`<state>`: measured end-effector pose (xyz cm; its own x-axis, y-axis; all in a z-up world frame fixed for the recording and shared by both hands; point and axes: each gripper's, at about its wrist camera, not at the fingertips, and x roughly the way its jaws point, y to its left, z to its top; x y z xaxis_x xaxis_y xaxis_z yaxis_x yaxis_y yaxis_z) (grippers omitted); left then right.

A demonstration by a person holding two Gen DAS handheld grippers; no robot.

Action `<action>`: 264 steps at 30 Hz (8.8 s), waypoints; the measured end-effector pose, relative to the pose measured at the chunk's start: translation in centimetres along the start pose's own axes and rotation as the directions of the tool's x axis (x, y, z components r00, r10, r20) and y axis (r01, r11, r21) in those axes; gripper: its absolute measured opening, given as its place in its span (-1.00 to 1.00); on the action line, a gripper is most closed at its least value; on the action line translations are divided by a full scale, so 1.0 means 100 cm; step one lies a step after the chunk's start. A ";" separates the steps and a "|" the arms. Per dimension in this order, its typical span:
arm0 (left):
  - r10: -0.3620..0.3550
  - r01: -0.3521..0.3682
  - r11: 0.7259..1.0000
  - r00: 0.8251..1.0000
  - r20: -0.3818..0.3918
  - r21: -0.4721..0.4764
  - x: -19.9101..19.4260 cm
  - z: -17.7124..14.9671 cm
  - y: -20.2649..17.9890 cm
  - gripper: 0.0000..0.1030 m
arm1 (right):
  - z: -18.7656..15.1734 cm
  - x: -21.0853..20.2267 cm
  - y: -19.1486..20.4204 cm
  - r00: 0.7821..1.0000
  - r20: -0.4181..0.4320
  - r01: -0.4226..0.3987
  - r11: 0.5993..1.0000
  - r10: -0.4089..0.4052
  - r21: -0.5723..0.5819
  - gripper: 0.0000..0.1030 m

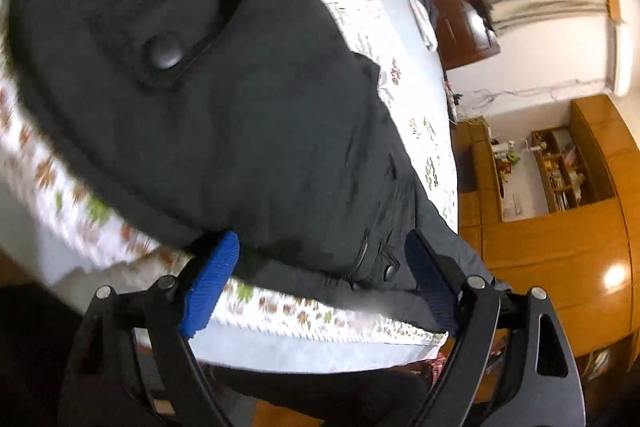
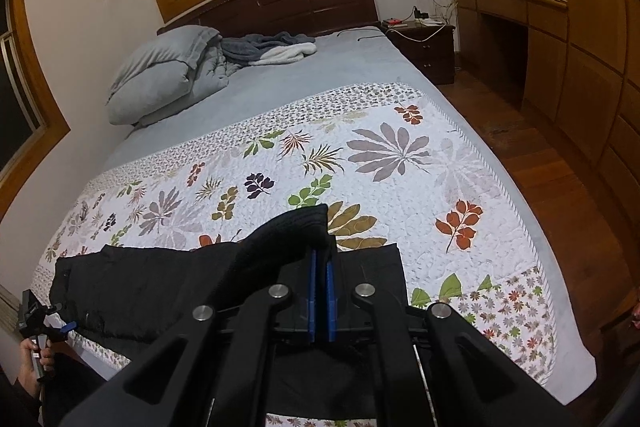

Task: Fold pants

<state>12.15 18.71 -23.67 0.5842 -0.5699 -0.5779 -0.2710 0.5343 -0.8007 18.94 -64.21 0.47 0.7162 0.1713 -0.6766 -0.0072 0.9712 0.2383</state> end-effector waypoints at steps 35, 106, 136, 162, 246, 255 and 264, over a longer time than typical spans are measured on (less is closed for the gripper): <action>0.056 -0.051 0.992 0.998 0.037 -0.117 -0.011 0.025 0.038 -0.04 | -0.108 0.033 -0.045 0.951 0.085 -0.277 0.703 0.296 0.655 0.58; 0.418 -0.467 0.828 0.883 0.213 0.310 -0.072 0.075 0.030 0.15 | -0.185 0.062 -0.071 0.988 0.033 -0.135 0.760 0.148 0.635 -1.00; 0.498 -0.555 0.797 0.827 0.263 0.236 -0.074 0.144 0.048 0.82 | -0.089 0.087 -0.111 0.978 0.034 -0.177 0.735 0.206 0.654 -0.03; 0.515 -0.587 0.793 0.789 0.336 0.162 -0.079 0.130 0.044 0.91 | -0.218 0.057 -0.118 0.914 0.302 -0.399 0.476 0.269 0.784 0.16; 0.459 -0.529 0.846 0.789 0.408 0.071 -0.078 0.088 0.054 0.91 | -0.029 -0.016 0.174 0.958 0.190 -0.252 0.947 0.215 0.200 -0.68; 0.465 -0.526 0.849 0.790 0.400 0.053 -0.079 0.087 0.057 0.91 | -0.031 -0.016 0.196 0.961 0.190 -0.232 0.961 0.202 0.150 -0.68; 0.490 -0.558 0.827 0.779 0.391 0.076 -0.071 0.088 0.052 0.91 | -0.031 -0.017 0.220 0.966 0.179 -0.198 0.979 0.186 0.055 -0.69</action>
<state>13.33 31.03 -22.34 0.6216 0.0616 -0.7809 -0.4919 0.8066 -0.3278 15.40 -42.66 4.67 0.8157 0.3163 -0.4843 -0.1110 0.9073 0.4056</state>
